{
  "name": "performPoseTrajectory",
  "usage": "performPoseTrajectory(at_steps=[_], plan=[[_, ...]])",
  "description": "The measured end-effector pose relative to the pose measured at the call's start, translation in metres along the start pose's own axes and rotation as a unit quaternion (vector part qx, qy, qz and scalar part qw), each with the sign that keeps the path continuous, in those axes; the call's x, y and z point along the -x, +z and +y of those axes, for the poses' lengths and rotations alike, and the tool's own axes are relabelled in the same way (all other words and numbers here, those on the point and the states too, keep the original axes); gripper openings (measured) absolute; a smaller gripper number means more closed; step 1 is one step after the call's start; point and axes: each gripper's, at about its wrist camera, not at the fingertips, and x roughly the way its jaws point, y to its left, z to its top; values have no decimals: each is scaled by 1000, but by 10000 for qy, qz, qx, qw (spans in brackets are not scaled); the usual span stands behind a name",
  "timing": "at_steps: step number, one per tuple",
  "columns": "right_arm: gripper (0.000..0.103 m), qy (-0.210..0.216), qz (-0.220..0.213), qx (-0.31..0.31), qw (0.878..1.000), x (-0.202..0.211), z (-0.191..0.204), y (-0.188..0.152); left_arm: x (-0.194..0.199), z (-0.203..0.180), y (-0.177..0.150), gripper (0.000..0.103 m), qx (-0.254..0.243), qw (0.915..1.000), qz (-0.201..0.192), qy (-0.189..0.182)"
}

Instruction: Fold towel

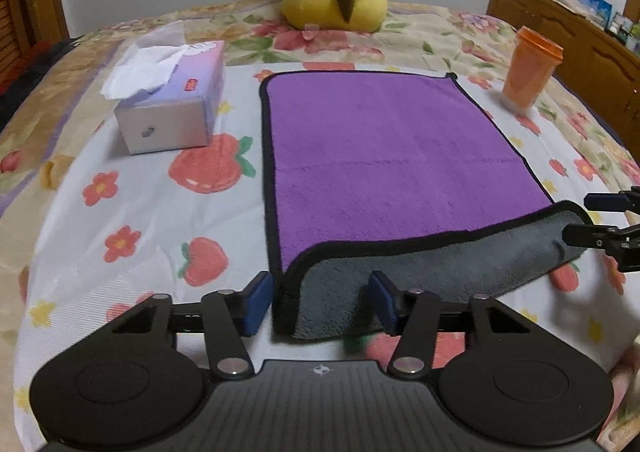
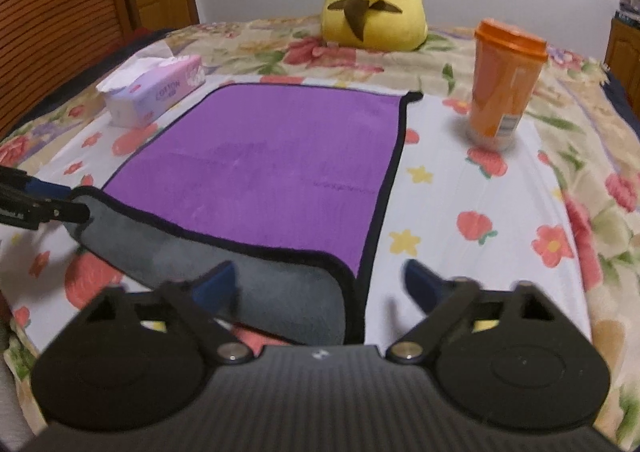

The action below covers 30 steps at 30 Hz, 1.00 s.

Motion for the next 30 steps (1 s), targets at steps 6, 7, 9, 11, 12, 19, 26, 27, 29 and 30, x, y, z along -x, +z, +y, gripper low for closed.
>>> performPoseTrajectory(at_steps=[6,7,9,11,12,19,26,27,29,30], plan=[[76,171,174,-75,9997,-5,-2,-1,-2,-3,-3,51,-58,9999,103,-24],[74,196,205,-80,9996,-6,-2,-1,-3,-2,-3,51,-46,9999,119,-28],[69,261,266,-87,9993,-7,-2,-1,-3,-2,-4,48,-28,9999,137,-37],[64,320,294,-103,9990,-8,-2,-1,-2,-2,-4,43,-18,9999,129,-48],[60,344,302,-106,9989,-8,-1,0,-2,-2,-3,39,-13,9999,122,-57],[33,296,345,-47,9990,-9,-2,0,-3,-5,-4,20,-42,9999,128,-100],[21,276,360,-68,9989,-11,-6,0,-4,-3,-5,16,-15,9999,115,-59],[19,263,358,-42,9990,-11,-5,0,-4,-3,-5,13,-13,9999,113,-68],[6,170,341,-1,9993,-12,-5,0,-4,-3,-5,10,-2,9999,111,-46],[5,172,329,-6,9993,-12,-6,1,-4,-3,-5,9,4,9999,97,-42]])
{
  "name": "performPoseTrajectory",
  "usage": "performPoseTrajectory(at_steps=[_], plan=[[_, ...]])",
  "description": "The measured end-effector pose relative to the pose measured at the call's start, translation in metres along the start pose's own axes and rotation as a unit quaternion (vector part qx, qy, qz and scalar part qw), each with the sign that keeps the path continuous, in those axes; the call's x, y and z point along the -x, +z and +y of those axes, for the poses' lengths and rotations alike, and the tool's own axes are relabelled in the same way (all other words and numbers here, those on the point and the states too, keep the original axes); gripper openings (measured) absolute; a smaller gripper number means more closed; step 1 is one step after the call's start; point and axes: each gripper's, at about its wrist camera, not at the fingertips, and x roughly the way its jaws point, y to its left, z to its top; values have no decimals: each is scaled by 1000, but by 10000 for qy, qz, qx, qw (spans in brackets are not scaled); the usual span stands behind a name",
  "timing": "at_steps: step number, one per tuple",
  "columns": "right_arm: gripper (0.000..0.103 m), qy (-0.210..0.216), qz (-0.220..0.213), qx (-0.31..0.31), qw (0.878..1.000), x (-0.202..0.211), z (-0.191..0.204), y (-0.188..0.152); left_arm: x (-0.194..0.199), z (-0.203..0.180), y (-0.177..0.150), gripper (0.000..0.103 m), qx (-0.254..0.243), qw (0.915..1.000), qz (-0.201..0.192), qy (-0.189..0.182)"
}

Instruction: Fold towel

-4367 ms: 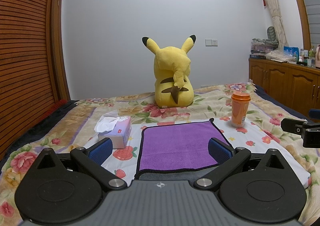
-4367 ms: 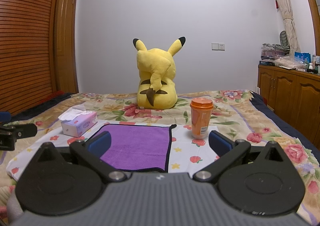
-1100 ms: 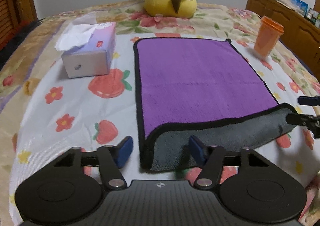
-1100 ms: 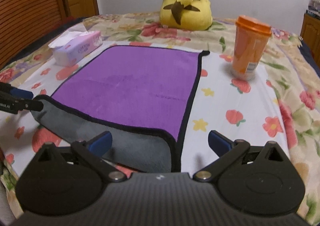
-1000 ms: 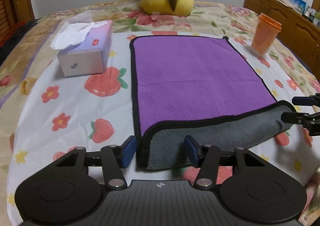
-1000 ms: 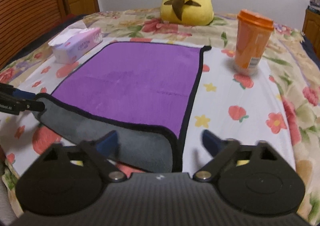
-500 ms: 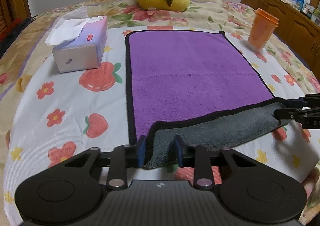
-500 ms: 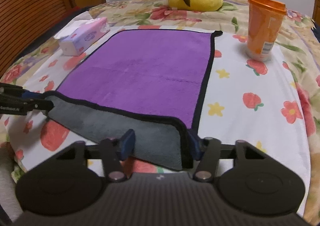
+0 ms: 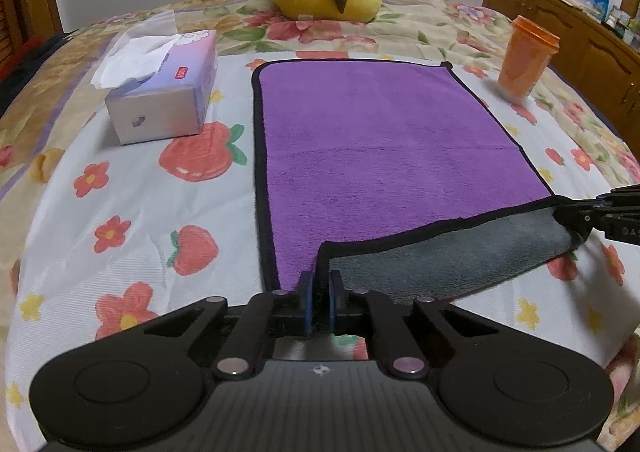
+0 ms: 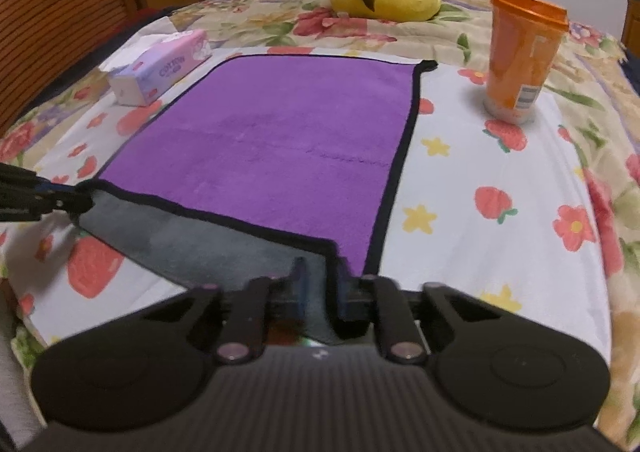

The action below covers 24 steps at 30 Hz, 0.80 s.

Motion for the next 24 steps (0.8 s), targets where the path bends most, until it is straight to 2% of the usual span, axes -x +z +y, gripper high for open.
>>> performPoseTrajectory(at_steps=[7,17,24], plan=[[4,21,-101,69,9999,5,0,2,10,-1,3,9,30,9998,-198,-87],[4,241,-563,76,9981,26,0,15,47,-16,12,8,-144,9949,-969,-242],[4,294,-835,89,9960,36,-2,22,51,-14,16,8,-74,9928,-1182,-186]])
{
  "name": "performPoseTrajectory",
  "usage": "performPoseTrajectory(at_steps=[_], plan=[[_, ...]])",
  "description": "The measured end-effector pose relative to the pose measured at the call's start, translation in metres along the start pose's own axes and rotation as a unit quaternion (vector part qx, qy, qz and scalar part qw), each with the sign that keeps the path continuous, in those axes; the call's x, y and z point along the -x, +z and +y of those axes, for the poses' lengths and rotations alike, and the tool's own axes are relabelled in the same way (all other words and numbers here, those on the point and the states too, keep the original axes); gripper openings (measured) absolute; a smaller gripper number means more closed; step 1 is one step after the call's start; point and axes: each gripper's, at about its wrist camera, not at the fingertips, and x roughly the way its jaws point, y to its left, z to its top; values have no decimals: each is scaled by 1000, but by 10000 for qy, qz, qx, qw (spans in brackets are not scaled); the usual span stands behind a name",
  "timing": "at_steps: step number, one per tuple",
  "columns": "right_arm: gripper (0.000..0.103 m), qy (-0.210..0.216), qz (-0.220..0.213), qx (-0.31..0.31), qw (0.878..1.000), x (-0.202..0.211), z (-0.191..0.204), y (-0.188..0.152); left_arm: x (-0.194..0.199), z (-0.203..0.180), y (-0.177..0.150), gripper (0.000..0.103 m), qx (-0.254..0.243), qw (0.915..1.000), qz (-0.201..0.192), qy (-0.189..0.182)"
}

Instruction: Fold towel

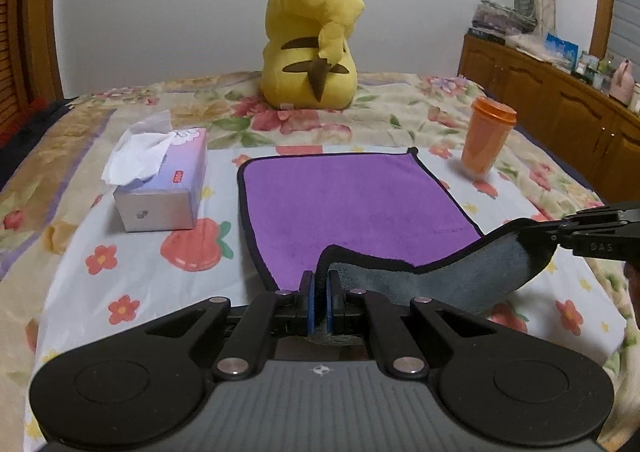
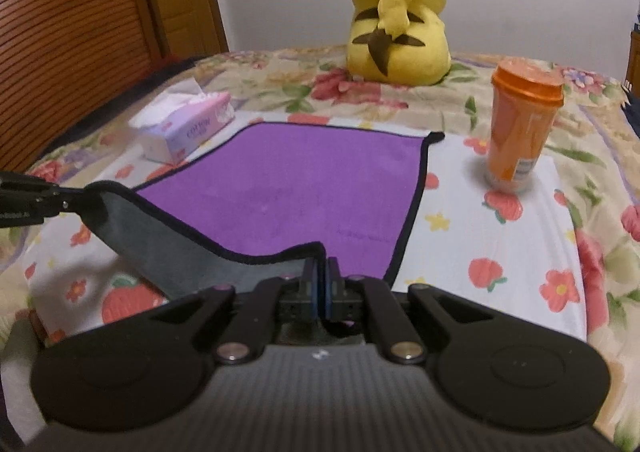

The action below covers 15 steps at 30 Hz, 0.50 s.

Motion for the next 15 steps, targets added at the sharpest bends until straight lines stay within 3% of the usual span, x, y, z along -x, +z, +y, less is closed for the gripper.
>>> performPoseTrajectory(at_steps=[15], plan=[[4,-7,-330,-25,9995,-5,-18,12,-15,11,17,8,151,9992,-323,182]])
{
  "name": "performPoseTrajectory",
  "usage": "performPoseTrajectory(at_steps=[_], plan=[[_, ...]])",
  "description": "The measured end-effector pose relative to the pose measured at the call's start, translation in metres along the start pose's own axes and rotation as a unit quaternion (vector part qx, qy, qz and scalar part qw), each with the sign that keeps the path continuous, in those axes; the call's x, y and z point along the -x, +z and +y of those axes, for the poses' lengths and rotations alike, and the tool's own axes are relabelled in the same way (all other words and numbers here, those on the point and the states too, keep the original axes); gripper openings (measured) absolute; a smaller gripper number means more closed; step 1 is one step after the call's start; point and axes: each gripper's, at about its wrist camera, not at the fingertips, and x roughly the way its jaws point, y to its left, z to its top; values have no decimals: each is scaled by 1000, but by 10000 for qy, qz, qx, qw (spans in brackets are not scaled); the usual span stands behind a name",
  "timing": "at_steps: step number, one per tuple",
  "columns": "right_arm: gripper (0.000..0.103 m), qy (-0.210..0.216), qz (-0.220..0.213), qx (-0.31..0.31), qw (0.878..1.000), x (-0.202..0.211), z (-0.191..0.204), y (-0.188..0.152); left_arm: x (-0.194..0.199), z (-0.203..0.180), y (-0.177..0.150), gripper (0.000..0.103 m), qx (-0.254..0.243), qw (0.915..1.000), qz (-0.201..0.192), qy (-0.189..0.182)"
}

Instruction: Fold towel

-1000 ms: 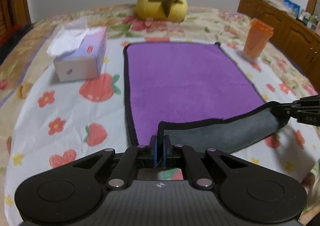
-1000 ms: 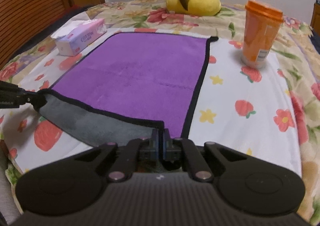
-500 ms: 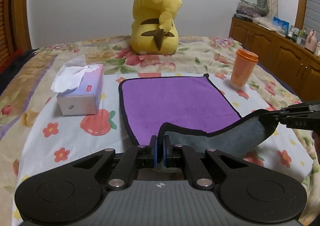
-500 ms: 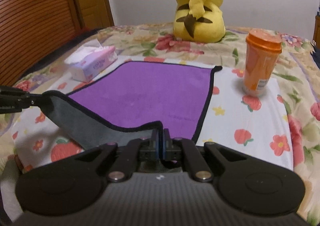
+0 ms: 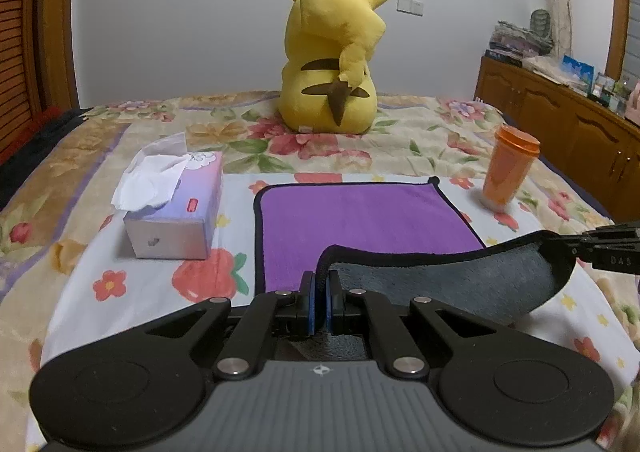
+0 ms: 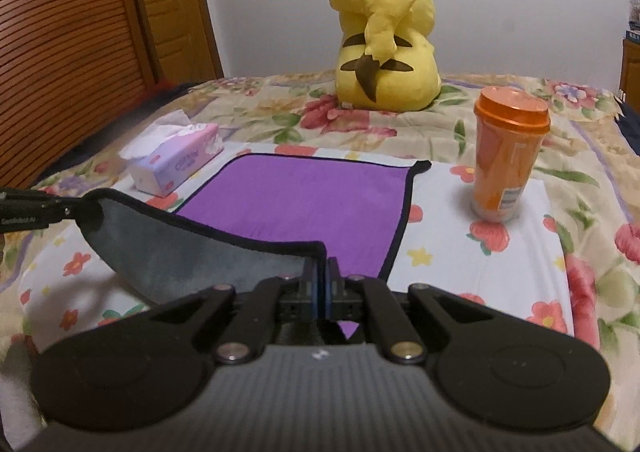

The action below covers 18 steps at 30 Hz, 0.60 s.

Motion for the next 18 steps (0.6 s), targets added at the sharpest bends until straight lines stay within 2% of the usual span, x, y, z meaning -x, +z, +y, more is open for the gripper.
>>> performPoseTrajectory(at_steps=[18], plan=[[4,-83,76,186,9998,-32,-15,2,-39,3,9,8,-186,9998,-7,22]])
